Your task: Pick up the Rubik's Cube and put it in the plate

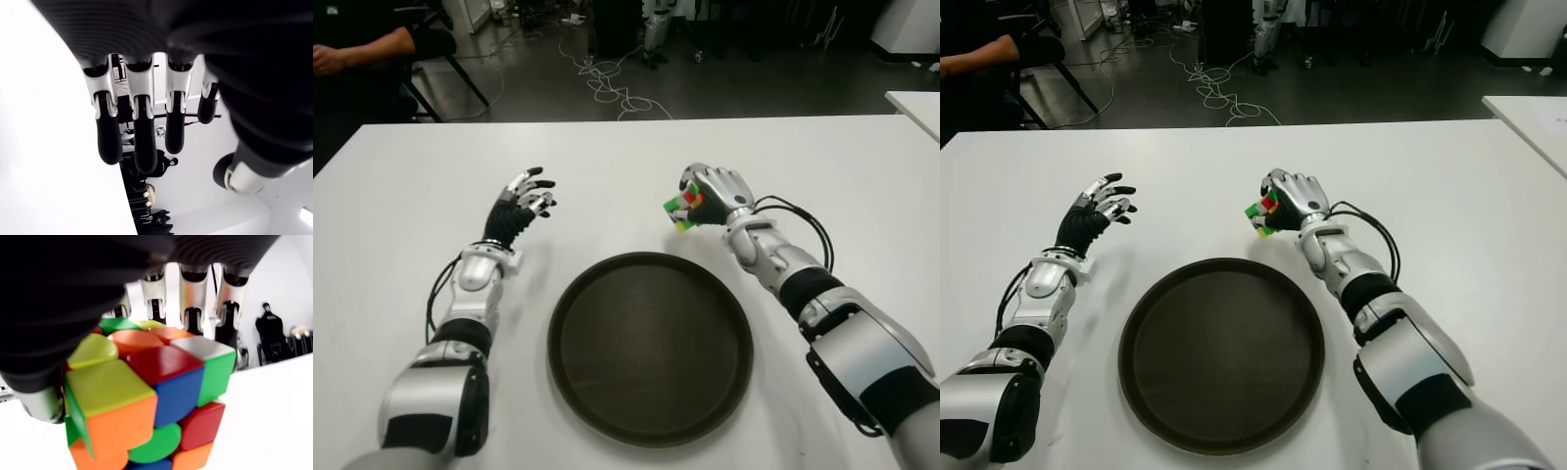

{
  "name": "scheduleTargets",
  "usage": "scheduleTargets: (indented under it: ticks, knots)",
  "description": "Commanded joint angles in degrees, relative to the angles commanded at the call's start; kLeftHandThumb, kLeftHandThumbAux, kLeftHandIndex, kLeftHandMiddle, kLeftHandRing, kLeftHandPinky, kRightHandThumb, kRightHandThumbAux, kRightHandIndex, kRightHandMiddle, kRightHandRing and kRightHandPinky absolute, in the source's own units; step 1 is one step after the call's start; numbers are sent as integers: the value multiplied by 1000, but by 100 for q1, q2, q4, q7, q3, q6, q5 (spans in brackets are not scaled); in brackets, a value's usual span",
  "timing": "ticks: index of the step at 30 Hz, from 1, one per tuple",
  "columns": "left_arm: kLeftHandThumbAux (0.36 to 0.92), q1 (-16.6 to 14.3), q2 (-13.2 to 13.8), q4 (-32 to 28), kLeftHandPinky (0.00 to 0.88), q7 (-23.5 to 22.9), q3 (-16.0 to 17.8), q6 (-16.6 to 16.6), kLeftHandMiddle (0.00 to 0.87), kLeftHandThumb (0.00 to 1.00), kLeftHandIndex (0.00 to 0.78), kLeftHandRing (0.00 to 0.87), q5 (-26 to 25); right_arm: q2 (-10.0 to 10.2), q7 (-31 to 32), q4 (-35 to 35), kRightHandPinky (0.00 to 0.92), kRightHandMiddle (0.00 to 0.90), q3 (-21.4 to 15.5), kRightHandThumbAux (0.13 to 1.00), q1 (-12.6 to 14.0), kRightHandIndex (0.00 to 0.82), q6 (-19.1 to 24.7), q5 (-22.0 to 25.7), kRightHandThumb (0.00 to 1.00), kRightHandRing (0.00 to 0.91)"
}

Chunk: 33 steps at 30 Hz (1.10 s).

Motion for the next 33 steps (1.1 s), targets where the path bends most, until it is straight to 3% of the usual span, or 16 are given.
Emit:
scheduleTargets:
  ticks: [19, 33]
  knots:
    - [643, -41, -18, 63, 433, -111, 56, 9, 285, 443, 157, 372, -79, -401, -557, -946, 554, 517, -20, 734, 229, 417, -184, -196, 693, 540]
    - [630, -46, -13, 83, 431, -95, 53, -78, 286, 429, 160, 377, -44, -755, -621, -2286, 543, 503, -219, 735, 711, 415, -137, -312, 692, 532]
